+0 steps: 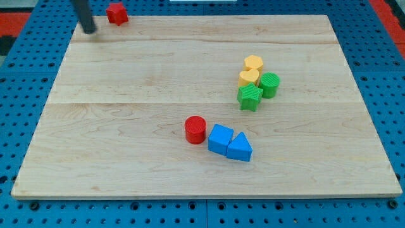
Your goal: Place the arm left to the red star
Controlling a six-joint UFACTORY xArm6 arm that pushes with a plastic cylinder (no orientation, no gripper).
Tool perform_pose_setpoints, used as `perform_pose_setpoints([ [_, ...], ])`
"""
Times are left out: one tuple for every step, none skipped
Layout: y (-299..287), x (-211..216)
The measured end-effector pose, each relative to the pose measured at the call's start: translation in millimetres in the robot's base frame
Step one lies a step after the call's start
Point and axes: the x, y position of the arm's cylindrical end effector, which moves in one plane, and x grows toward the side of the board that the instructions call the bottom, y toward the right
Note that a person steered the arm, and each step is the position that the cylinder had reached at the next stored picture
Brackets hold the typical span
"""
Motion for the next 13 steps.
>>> perform_pose_setpoints([
  [126, -53],
  [121, -54],
  [121, -54],
  [104, -53],
  [85, -53],
  [59, -53],
  [39, -53],
  [20, -53],
  [13, -42],
  [11, -6],
  [-69, -2],
  [-101, -4],
  [-102, -44],
])
